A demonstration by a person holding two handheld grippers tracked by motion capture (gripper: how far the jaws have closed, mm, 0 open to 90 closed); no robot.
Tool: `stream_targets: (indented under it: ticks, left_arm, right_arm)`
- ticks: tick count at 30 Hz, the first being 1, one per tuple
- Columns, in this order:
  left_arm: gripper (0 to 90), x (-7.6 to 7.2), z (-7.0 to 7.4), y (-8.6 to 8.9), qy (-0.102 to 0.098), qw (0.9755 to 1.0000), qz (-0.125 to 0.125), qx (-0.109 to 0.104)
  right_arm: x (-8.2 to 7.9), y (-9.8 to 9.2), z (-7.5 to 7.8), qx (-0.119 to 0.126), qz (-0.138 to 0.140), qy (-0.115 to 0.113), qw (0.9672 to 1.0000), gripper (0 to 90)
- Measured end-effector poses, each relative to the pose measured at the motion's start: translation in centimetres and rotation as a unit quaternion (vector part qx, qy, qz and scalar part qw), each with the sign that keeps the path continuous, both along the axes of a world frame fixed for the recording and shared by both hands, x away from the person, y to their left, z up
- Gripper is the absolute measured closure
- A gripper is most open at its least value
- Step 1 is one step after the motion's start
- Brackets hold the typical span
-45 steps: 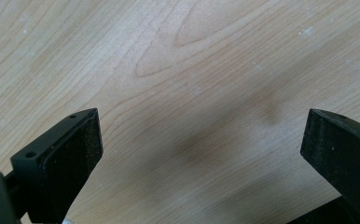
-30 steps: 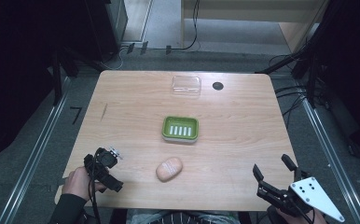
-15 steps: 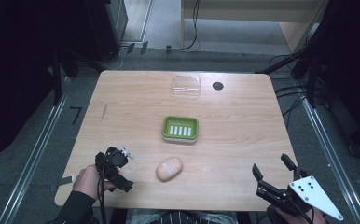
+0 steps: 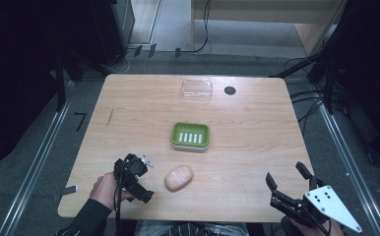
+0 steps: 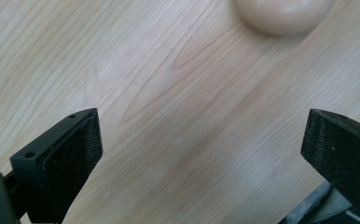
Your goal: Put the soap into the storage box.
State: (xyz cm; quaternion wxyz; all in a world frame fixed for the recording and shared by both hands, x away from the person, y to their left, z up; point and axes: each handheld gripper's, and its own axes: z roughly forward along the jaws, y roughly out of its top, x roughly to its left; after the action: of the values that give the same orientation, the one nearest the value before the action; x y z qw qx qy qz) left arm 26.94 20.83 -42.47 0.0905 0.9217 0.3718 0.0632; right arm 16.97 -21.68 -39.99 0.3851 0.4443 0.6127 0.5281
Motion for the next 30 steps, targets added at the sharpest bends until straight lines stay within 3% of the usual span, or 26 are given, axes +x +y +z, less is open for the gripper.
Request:
stream_targets:
  ticks: [22, 30]
  left_arm:
    - [0.0, 1.8, -0.1, -4.1, -0.01, 0.9994, -0.027, -0.017]
    - [0.0, 2.4, -0.1, -5.0, -0.013, 0.9993, -0.024, -0.023]
  right_arm:
    - [0.0, 0.0, 0.0, -0.001, -0.001, 0.002, 1.0, 13.2]
    - [-0.1, -0.1, 0.0, -0.002, -0.002, 0.002, 1.0, 13.2]
